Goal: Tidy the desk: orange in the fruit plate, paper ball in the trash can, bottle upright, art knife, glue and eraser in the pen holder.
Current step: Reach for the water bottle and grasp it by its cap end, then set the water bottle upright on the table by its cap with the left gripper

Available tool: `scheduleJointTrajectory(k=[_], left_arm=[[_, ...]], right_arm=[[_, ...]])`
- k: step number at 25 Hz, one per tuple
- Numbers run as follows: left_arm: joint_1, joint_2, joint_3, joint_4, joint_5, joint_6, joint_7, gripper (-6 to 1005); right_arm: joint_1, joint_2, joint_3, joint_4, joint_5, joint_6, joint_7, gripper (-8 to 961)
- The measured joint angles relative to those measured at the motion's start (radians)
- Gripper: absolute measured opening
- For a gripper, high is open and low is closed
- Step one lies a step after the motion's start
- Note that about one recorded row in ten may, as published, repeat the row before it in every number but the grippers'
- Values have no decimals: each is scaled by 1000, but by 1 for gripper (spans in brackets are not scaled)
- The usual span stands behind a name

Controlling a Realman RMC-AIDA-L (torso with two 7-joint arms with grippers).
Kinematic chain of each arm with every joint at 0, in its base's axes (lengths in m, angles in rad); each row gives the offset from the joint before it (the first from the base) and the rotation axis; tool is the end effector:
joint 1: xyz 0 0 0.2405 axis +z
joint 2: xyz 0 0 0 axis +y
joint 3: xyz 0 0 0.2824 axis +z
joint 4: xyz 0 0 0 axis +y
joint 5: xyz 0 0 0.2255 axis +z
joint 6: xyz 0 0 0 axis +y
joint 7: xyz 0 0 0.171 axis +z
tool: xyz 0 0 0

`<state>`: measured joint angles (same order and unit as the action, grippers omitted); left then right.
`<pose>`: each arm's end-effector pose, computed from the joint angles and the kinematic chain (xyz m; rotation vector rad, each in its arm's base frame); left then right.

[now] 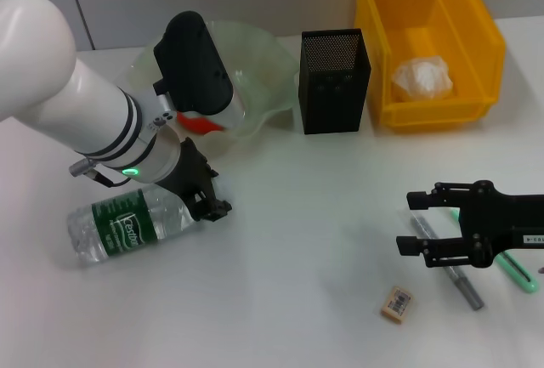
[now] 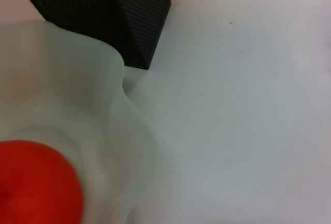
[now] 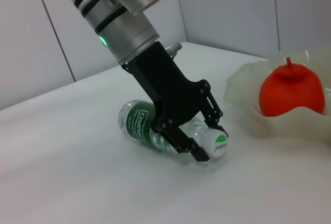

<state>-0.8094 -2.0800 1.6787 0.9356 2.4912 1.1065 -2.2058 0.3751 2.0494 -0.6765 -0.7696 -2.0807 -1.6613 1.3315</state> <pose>-0.1841 0.4251 -0.1287 -2.7770 -0.1850 0.5867 0.3323 0.3136 -0.0084 -2.7531 0.6200 0.5437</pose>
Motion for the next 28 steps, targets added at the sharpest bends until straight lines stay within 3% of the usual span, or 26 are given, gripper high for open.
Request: scheduleJointTrajectory(k=[11,17,22,28], left_arm=[[2,1,-31,38,-4,31,-8,445],[18,9,-156,100,-60,131,15,445],[30,11,-335,105,-156,242,108,444],[47,14,-464,119,-207,314,178,444]], right_arm=[[5,-5,13,2,1,-4,0,767],[7,-7,14,3,1,-3,0,767],[11,-7,19,2,1,-2,0,767],[17,-8,26,4,1,-6,0,766]])
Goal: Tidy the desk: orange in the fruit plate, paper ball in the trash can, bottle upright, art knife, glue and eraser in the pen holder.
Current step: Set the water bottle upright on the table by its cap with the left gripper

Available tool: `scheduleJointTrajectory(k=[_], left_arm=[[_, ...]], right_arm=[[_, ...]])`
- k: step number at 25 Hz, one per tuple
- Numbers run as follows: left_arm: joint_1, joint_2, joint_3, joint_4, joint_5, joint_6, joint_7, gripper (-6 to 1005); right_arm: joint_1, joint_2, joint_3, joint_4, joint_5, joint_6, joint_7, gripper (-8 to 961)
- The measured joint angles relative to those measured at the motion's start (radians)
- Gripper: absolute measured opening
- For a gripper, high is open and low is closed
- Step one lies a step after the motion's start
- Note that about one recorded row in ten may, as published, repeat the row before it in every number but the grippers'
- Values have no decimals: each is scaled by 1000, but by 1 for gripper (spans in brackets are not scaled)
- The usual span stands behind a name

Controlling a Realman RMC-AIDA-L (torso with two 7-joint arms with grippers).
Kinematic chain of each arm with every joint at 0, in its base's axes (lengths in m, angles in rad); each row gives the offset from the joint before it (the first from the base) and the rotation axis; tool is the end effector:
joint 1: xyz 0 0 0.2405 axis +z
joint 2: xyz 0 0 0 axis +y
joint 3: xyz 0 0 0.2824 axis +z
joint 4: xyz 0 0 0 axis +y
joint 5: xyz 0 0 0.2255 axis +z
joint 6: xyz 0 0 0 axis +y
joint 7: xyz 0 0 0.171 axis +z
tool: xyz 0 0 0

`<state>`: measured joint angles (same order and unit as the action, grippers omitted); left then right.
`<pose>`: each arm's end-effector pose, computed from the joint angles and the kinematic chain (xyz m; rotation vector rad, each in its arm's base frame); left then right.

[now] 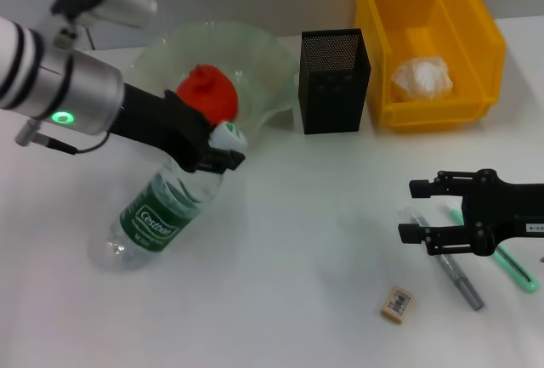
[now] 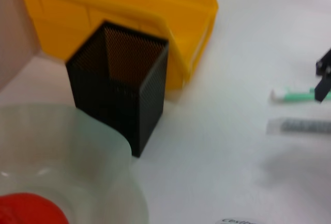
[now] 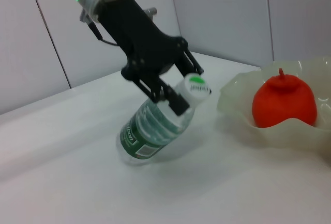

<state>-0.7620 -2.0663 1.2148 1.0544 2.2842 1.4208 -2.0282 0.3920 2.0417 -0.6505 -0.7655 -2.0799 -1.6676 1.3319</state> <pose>-0.1616 0.4279 -0.0537 -2.8994 -0.4470 0.0792 0.3298 0.3200 -0.0020 -2.7378 0.6068 0.5593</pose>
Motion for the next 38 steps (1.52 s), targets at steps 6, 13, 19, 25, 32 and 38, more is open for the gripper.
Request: scheduleJointTrajectory(k=[6,13,19,25,32,38], left_arm=[[34,3,-123,28,-43,65,75,443],[68,5,-255,39,-83,137,131,443],[119,31,-347,40,-155,159,182,442],[157,27,-395,41,-195,141,252,443],[205,5,-417,31,-246,61,333,443],[232,2,-409,-12,-280,-23,371,444]], right_arm=[[3,0,0,-2,0,-1,9,766],[4,0,0,-7,0,-3,25,767],[4,2,0,-8,0,-2,22,767],[4,4,0,-8,0,4,20,766],[6,7,0,-7,0,5,20,766],[7,8,0,-6,1,5,21,767]])
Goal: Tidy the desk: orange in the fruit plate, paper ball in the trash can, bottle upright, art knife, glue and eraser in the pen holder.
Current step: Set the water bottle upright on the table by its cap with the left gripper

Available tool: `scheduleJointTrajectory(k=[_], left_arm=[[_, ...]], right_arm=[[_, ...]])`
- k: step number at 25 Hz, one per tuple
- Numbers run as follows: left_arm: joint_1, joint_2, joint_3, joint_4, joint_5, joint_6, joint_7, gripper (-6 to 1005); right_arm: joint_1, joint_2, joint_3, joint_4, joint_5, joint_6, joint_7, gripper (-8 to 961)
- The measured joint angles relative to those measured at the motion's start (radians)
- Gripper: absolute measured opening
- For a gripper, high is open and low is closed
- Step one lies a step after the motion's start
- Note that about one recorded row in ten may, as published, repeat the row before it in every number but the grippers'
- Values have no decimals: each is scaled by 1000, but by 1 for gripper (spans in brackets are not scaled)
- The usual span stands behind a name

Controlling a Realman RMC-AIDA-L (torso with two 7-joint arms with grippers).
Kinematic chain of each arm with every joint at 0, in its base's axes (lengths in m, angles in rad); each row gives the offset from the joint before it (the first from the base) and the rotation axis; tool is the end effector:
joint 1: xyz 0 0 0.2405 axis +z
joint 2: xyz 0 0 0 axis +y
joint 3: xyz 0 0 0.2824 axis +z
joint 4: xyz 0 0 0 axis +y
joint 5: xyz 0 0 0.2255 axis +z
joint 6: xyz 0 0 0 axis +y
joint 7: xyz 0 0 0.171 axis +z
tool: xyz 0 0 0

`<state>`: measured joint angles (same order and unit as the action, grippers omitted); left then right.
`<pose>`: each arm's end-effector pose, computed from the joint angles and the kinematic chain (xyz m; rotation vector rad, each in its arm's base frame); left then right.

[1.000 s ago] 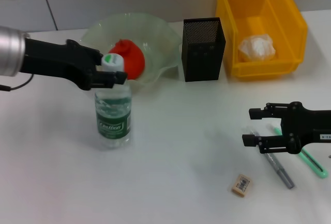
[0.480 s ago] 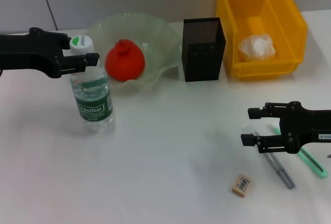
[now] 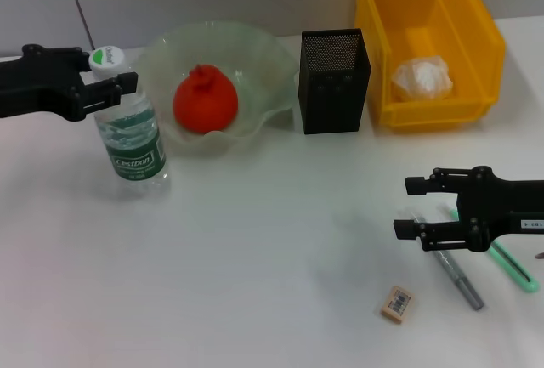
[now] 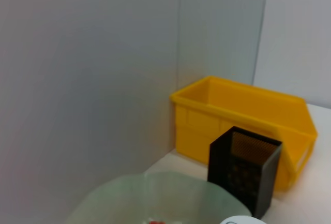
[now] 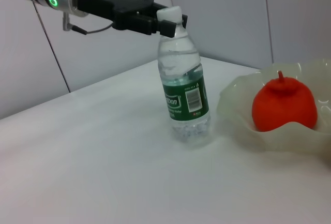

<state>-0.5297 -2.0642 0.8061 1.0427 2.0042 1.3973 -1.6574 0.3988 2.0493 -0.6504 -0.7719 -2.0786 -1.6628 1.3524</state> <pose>-0.2451 0.4205 0.0324 -2.5446 -0.5072 -0.4762 0.3259 0.3230 -0.0039 -2.7335 0.6227 0.5688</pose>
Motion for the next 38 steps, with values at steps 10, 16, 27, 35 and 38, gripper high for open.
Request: scheduleJointTrajectory(k=[10,16,27,35,38], left_arm=[[8,-1,-1,-50,-1,-54,38,444],[8,-2,-1,-64,-2,-67,59,445],[10,-2,-1,-78,-32,-73,104,445],[7,-2,-1,-90,-38,-82,113,445],[7,-1,-1,-90,-38,-85,113,446]], right_arm=[[3,-2,0,1,9,0,0,767],[8,-6,2,5,9,1,0,766],[14,-8,11,5,9,2,2,766],[19,-8,11,5,9,2,4,767],[22,-8,12,5,9,2,4,767]])
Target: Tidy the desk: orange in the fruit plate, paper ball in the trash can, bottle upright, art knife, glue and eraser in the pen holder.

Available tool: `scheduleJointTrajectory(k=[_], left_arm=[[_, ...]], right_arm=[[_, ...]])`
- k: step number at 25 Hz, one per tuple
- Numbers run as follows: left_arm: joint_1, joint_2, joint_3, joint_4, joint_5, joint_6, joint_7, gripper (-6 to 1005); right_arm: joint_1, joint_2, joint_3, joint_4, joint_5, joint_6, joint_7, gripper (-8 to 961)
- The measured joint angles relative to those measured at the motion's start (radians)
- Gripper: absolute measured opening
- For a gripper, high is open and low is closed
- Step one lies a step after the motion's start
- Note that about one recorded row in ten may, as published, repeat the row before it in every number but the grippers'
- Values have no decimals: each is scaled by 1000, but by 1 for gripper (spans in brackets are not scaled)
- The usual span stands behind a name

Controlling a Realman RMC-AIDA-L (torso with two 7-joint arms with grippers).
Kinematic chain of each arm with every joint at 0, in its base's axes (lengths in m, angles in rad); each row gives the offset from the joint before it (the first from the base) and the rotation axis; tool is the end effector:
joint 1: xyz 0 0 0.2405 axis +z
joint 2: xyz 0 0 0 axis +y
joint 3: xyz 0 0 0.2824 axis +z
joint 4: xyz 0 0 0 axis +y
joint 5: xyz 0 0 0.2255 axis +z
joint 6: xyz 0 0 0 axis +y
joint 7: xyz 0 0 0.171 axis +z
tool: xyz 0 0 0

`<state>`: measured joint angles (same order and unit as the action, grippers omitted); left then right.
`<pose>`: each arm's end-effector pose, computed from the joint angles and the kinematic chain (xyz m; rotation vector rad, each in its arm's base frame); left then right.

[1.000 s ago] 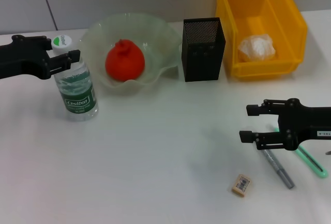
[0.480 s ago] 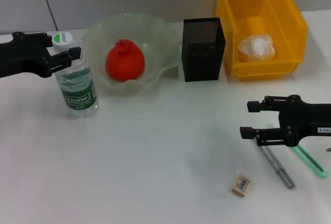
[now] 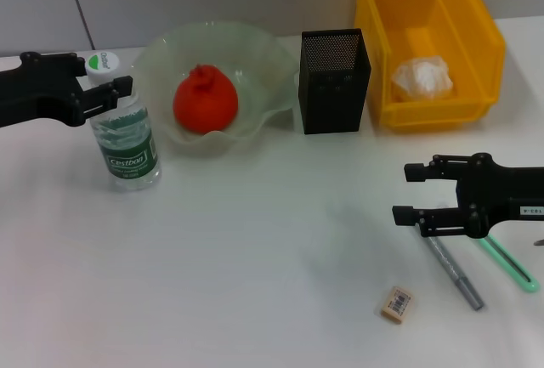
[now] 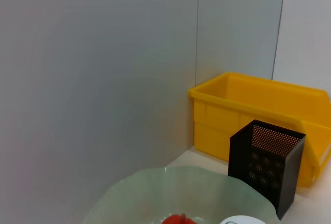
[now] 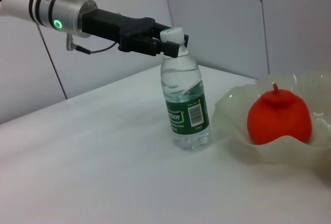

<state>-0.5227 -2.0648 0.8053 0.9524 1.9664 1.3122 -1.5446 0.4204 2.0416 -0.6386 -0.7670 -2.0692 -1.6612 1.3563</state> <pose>-0.2624 0.4250 0.0224 -2.4915 -0.4838 -0.4737 0.3206 0.3318 0.0011 -2.7228 0.6028 0.5846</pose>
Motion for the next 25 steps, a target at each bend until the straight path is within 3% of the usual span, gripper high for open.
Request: scheduleJointTrajectory(k=[7,12,22,25], left_arm=[[0,0,0,0,-1,-11,0,446],[-3,0,1,-1,5,-11,0,659],[-5,1,-2,-1,1,-10,-3,831],[1,6,-26,7,-79,16,-9,847]], right_arm=[[3,0,8,0,0,0,1,767],[4,0,10,0,0,0,1,767],[3,0,10,2,0,0,1,766],[3,0,10,3,0,0,1,766]])
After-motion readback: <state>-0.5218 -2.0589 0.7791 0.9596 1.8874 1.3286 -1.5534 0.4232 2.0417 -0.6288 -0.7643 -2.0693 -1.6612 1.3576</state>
